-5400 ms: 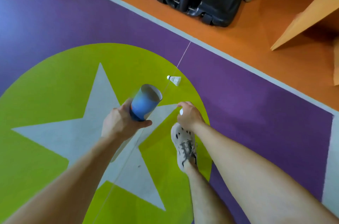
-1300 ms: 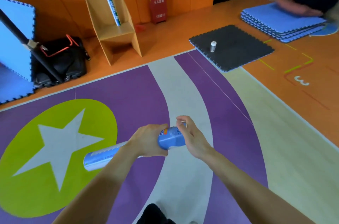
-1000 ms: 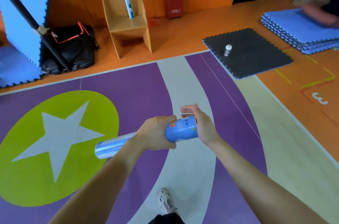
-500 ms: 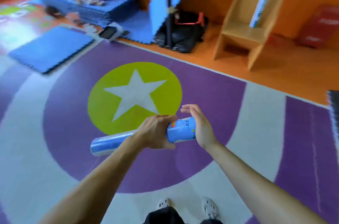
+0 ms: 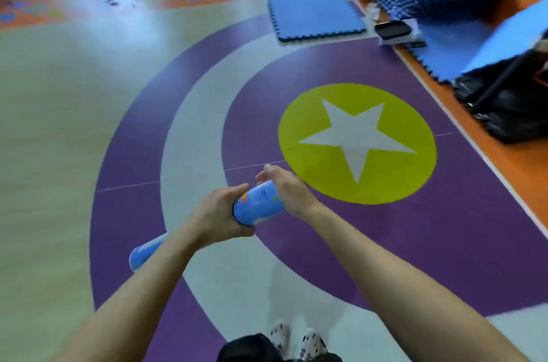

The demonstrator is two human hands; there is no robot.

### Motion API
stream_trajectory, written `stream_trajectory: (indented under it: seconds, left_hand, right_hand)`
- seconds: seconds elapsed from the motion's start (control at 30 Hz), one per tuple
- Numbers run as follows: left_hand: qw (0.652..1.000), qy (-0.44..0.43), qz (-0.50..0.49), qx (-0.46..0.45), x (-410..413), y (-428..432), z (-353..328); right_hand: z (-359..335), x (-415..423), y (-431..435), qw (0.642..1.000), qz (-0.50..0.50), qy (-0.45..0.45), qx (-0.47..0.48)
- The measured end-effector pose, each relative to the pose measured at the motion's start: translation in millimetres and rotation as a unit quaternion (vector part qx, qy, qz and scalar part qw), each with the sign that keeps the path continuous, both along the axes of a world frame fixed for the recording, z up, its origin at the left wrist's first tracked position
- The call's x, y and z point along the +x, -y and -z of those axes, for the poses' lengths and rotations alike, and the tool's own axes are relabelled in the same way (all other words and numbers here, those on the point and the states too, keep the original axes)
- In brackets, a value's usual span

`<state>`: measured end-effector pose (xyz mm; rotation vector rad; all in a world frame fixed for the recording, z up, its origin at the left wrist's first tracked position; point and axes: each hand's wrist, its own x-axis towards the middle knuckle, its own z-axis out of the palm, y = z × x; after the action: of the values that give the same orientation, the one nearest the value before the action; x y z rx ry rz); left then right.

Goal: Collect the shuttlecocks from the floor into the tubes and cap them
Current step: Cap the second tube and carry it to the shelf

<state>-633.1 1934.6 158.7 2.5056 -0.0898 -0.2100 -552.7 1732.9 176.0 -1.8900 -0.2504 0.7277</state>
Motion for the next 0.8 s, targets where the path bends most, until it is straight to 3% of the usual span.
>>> stream_trajectory:
  seconds: [0.17,0.33,0.53,0.8]
  left_hand:
    - [0.998,-0.02,-0.049,-0.026,-11,-15,19]
    - [0.999,-0.021,-0.011,-0.034,26,42,31]
    - [0.993,-0.003,0.119,-0.017,135,205,29]
    - [0.974,0.062,0.216,-0.019,270,509,26]
  right_hand:
    - [1,-14,19,0.997,-0.017,0.024,-0.07]
    - [31,-18,125,0.985,0.027,0.045,-0.164]
    - [42,3,293,0.961,0.074,0.068,-0.259]
    - [54,33,563,0.924,0.202,0.021,-0.324]
